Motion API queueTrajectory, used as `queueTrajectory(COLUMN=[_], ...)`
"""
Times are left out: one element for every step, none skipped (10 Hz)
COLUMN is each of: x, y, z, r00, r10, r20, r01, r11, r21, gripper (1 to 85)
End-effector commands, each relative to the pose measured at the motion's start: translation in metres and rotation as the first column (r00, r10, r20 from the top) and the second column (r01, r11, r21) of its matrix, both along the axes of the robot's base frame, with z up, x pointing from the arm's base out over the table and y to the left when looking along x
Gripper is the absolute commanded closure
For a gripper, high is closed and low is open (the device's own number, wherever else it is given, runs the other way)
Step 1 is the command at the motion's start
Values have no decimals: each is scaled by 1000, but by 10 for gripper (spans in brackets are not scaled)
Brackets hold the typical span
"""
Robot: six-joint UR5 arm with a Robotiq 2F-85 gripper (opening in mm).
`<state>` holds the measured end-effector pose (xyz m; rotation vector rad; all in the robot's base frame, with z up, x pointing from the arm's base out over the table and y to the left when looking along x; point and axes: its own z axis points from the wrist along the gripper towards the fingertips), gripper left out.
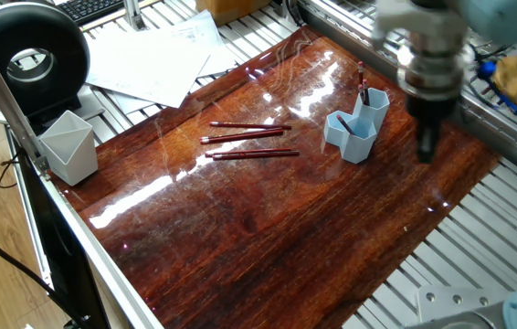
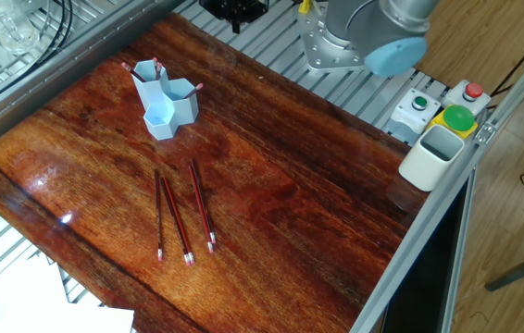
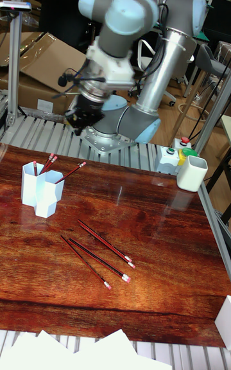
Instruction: Put the pen into the pen holder
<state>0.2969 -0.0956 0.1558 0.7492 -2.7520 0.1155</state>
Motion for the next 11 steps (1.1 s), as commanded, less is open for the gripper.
queueTrajectory(x=[49, 64, 82, 97, 104, 104, 103, 94, 89, 85, 83], y=[67, 88, 110, 124, 132, 123, 109, 107, 106, 103, 103], z=[24, 23, 17, 5, -13, -13, -10, -7, -5, -3, -2], r00=[999, 999, 999, 999, 999, 999, 1000, 999, 997, 996, 997], r10=[-18, -28, -42, -44, -44, -23, 12, 34, 45, 39, 21], r20=[-38, -33, -16, 8, 27, 22, 8, -31, -55, -75, -77], r01=[19, 28, 42, 45, 45, 24, -12, -37, -51, -47, -30], r11=[1000, 1000, 999, 999, 999, 999, 995, 995, 994, 993, 993], r21=[11, 7, -10, -16, -16, -47, -96, -96, -96, -109, -117], gripper=[847, 847, 847, 847, 847, 847, 847, 847, 847, 847, 847])
